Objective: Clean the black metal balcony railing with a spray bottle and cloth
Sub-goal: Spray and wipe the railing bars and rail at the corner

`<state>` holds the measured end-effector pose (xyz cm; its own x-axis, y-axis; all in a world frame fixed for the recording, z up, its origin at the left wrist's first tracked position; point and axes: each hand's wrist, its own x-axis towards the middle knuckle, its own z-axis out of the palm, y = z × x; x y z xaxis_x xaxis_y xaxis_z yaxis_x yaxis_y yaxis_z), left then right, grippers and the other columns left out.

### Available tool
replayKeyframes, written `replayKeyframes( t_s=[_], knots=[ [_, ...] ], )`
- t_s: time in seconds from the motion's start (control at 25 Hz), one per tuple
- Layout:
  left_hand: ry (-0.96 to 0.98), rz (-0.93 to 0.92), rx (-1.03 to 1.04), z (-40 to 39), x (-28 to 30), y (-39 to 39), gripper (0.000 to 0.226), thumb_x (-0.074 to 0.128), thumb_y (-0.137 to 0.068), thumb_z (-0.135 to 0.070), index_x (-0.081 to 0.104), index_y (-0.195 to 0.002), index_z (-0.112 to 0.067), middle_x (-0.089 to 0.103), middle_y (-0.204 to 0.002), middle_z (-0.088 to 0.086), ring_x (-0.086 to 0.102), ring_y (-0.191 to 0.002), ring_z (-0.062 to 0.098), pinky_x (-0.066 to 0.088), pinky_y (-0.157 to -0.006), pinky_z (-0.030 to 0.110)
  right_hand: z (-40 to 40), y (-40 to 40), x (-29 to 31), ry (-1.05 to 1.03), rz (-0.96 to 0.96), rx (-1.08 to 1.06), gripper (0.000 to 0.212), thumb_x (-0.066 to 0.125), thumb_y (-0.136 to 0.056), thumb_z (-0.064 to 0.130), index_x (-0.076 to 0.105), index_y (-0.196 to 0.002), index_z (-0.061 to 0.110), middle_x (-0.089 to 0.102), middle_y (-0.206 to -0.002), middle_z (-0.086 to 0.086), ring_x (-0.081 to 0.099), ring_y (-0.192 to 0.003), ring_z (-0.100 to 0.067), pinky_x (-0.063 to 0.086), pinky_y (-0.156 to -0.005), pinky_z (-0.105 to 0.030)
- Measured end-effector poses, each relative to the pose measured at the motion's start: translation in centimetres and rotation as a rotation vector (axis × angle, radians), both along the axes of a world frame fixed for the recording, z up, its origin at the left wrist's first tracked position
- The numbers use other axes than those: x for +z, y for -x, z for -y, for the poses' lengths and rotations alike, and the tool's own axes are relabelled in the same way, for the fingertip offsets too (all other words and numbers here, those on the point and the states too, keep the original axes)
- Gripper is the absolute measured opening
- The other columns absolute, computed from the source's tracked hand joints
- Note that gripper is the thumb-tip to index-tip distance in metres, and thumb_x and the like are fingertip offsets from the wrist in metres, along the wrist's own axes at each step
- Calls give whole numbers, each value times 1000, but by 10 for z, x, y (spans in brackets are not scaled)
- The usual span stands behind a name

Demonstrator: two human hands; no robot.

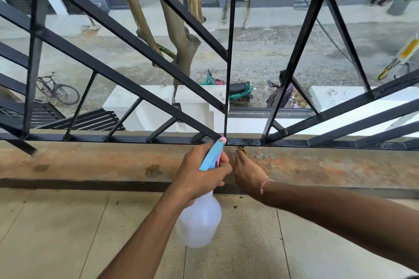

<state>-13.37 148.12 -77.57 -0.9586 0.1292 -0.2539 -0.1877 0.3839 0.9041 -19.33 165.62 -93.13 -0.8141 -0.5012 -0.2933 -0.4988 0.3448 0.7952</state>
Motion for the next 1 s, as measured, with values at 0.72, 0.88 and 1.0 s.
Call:
replayKeyframes(
  t_s=[0.72,0.88,1.0],
  knots=[
    [-51,29,-72,-76,57,-2,12,67,-86,-21,69,-93,-30,67,-83,-4,68,-76,22,62,-72,52,-108,-48,221,2432,793,-1337,36,44,-97,-7,68,-117,10,75,-108,-12,72,-100,-28,57,-76,-35],
    [-78,31,-156,-103,126,-14,24,66,-91,-3,69,-111,-17,68,-83,-4,65,-74,8,53,-68,24,-129,-75,300,2549,598,-1339,33,45,-97,-11,67,-114,7,74,-107,-14,71,-94,-25,55,-67,-23],
    [-104,-25,-209,-130,196,-24,19,68,-89,-9,69,-108,-14,69,-89,2,67,-82,11,52,-74,18,-149,-97,368,2586,494,-1371,32,45,-98,-10,70,-106,8,75,-101,-13,74,-82,-19,51,-57,-20]
  ],
)
